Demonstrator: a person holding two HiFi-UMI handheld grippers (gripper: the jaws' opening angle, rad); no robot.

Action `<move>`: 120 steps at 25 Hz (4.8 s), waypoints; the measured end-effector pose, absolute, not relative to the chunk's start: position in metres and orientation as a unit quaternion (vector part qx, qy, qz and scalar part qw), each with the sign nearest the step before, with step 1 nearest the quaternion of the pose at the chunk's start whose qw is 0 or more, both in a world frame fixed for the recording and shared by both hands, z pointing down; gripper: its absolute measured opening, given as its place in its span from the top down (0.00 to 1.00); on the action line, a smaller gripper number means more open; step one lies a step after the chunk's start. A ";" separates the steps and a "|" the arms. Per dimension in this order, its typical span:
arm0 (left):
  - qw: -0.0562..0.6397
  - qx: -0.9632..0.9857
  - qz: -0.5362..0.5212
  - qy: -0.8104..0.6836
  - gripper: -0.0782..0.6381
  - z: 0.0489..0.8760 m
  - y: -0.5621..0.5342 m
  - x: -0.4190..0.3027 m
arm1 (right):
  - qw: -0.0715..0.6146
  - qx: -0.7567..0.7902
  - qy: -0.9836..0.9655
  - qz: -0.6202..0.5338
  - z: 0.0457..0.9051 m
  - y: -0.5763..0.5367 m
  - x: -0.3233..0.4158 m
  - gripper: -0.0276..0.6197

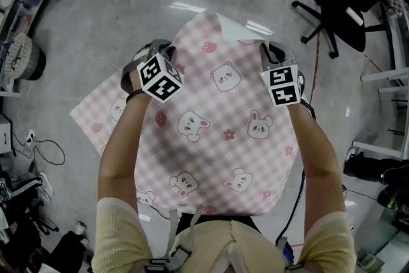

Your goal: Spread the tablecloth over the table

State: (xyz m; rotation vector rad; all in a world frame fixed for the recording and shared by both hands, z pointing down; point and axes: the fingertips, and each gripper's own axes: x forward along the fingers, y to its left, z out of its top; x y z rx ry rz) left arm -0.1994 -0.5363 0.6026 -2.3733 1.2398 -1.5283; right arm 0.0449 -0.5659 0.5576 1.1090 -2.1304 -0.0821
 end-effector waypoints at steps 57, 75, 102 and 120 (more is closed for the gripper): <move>-0.058 -0.768 -0.278 0.574 0.88 0.443 -0.391 -0.148 | 0.231 0.475 -0.849 0.014 0.445 -0.431 0.103 0.95; -0.108 -0.787 -0.230 0.562 0.88 0.414 -0.303 -0.105 | 0.215 0.474 -0.853 0.039 0.423 -0.336 0.137 0.95; -0.162 -0.756 -0.191 0.605 0.88 0.423 -0.189 -0.106 | 0.182 0.481 -0.852 0.099 0.428 -0.244 0.153 0.95; -0.179 -0.752 -0.194 0.604 0.88 0.438 -0.169 -0.122 | 0.181 0.486 -0.847 0.117 0.434 -0.224 0.152 0.95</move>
